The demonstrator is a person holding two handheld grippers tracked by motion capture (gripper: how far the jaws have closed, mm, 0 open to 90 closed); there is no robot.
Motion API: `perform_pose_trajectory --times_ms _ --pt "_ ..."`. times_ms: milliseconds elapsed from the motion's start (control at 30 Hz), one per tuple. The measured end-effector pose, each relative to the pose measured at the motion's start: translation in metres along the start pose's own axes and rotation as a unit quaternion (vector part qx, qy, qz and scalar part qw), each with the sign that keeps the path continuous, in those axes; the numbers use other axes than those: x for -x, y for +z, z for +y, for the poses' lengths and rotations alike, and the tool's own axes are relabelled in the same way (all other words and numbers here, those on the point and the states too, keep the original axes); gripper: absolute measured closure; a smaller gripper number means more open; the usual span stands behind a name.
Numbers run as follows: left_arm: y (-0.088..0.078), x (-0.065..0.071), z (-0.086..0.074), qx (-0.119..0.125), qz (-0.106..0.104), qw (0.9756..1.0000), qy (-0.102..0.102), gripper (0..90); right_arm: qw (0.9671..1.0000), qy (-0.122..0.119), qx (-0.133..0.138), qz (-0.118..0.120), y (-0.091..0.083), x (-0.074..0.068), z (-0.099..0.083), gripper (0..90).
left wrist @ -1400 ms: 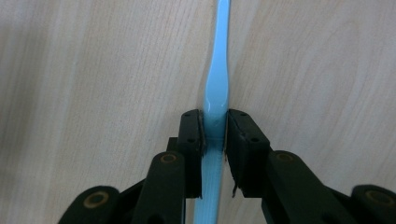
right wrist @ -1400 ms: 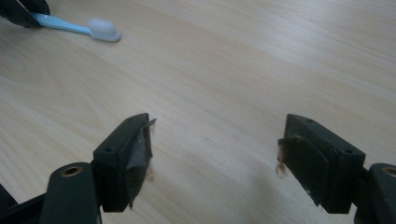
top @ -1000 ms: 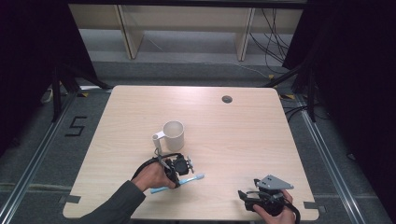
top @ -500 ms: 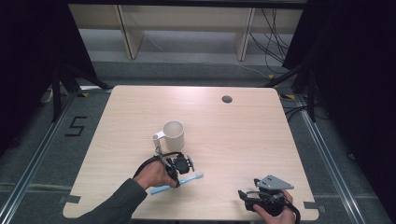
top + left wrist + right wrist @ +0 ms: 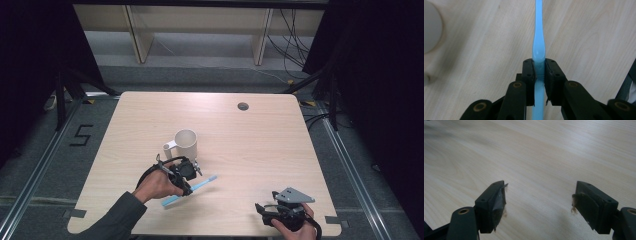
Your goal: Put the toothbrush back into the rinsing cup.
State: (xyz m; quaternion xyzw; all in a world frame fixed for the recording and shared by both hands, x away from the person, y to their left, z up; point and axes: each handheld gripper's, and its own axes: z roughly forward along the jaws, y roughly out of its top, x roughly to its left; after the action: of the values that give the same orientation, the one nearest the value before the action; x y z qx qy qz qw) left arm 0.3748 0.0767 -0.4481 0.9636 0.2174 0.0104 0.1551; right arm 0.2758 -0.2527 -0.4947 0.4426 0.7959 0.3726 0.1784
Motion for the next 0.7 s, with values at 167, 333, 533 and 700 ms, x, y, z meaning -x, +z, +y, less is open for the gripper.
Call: perform_pose_trajectory --times_ms 167,333,533,700 --pt "-0.015 0.0 -0.006 0.052 -0.005 0.9984 -0.021 78.3 1.0 0.001 0.0 -0.001 0.0 0.0 0.0 26.2" --pt "-0.026 -0.003 -0.012 0.084 0.002 0.9963 -0.016 78.2 1.0 0.001 0.0 -0.001 0.0 0.001 0.0 26.2" --pt "-0.035 -0.002 -0.016 0.126 0.004 0.9917 -0.028 78.3 1.0 0.003 -0.001 -0.003 -0.001 0.0 0.0 26.2" --pt "-0.042 -0.005 -0.019 0.143 0.012 0.9893 -0.024 78.3 1.0 -0.004 0.0 -0.004 -0.001 0.001 0.0 26.2"
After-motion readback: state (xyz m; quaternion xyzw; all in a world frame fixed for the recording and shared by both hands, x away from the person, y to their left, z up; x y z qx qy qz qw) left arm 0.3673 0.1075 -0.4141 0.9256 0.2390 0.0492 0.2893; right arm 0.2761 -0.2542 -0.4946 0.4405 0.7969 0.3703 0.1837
